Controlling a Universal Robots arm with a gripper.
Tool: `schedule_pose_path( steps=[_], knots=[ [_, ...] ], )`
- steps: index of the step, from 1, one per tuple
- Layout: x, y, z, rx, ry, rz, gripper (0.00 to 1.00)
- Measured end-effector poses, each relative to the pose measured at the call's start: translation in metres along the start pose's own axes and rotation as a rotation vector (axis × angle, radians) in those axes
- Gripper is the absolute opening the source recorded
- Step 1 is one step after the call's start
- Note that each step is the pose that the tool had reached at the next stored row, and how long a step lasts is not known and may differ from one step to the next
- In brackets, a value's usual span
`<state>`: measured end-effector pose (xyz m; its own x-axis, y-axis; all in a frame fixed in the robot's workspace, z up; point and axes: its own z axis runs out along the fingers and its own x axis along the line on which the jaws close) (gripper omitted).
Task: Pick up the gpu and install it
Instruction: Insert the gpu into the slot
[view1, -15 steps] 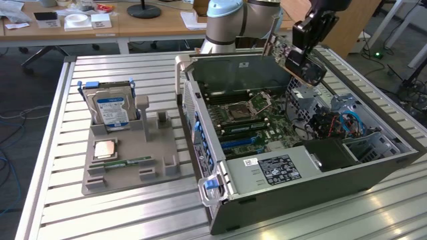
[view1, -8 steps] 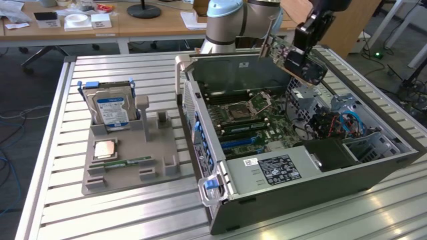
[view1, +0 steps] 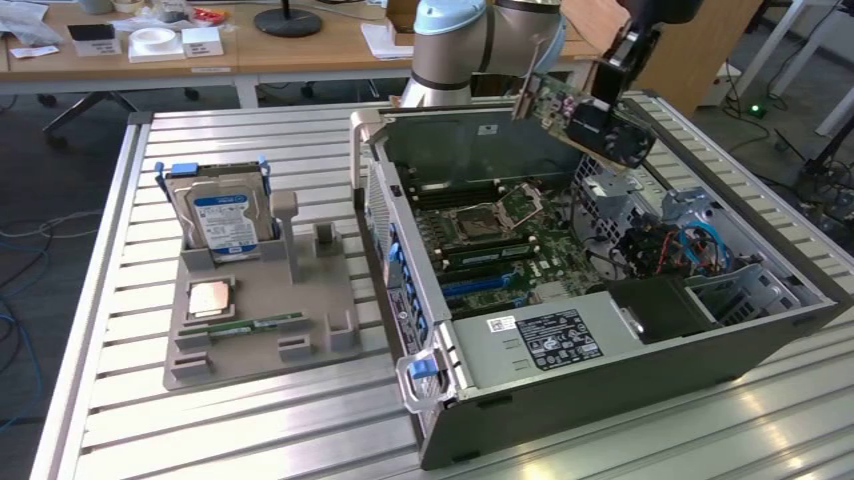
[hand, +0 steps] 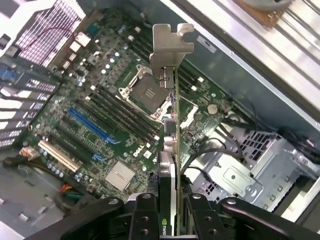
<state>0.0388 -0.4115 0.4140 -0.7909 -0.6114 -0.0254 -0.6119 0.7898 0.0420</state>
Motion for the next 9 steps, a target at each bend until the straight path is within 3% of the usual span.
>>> schedule_pose_path(
  steps=[9],
  knots=[
    [0.0,0.0,0.0008,-0.0041,0.0068,-0.162,0.27]
  ],
)
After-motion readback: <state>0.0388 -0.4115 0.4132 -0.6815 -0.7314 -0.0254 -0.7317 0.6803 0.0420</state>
